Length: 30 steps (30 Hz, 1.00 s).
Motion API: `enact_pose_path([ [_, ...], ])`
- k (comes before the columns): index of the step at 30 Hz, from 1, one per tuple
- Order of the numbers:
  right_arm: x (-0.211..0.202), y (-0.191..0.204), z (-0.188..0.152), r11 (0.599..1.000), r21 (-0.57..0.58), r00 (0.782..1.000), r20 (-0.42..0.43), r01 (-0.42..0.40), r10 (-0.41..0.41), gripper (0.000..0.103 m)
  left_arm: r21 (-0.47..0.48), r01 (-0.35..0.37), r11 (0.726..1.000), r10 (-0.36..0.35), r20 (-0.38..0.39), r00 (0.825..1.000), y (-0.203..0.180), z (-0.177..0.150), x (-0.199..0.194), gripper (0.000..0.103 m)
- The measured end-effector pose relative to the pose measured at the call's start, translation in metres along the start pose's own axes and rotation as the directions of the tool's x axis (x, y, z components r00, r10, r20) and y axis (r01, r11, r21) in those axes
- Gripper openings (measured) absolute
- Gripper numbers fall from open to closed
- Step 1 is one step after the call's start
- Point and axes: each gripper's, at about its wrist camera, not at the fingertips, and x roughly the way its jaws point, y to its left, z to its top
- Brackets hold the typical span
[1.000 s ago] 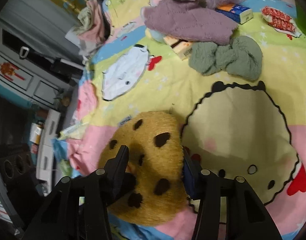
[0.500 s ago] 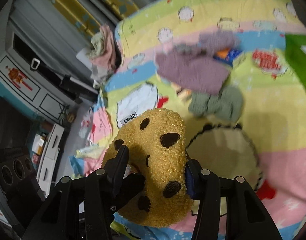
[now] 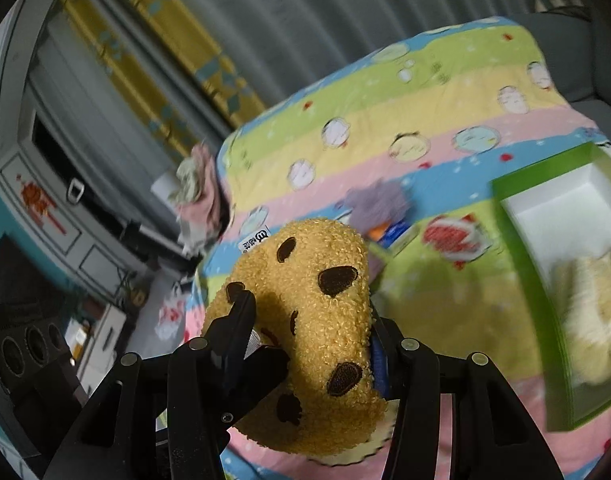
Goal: Organize soft objects
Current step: 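Carry the cookie plush into the green box and open the right gripper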
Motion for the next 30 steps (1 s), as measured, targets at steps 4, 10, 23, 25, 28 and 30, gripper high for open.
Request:
enact_pose_path([
  [4,-0.022,-0.030,0.014,0.998,0.039,0.998,0.049,0.041,-0.043,0.052,0.020,0.052,0.998,-0.052,-0.004,0.999,-0.026,0.009,0.024,0.045],
  [10,-0.046,-0.079,0.031,0.988,0.111,0.987,0.109,0.104,-0.116,0.052,0.058,0.129,0.990,-0.126,-0.056,0.991,-0.066,0.020,0.067,0.046],
  [23,-0.055,-0.179,0.046,0.938,0.301,0.967,0.126,0.173,-0.219,0.052,0.081,0.186,0.979,-0.171,-0.169,0.971,-0.109,0.025,0.158,0.043],
  [25,-0.054,-0.189,0.046,0.928,0.325,0.965,0.125,0.181,-0.232,0.052,0.090,0.188,0.978,-0.169,-0.188,0.968,-0.111,0.025,0.169,0.042],
  [28,-0.050,-0.201,0.047,0.918,0.344,0.962,0.115,0.197,-0.249,0.052,0.094,0.187,0.978,-0.165,-0.208,0.964,-0.112,0.026,0.182,0.042],
  [30,-0.046,-0.208,0.047,0.913,0.357,0.963,0.108,0.194,-0.247,0.052,0.091,0.184,0.979,-0.160,-0.218,0.963,-0.109,0.025,0.190,0.042],
])
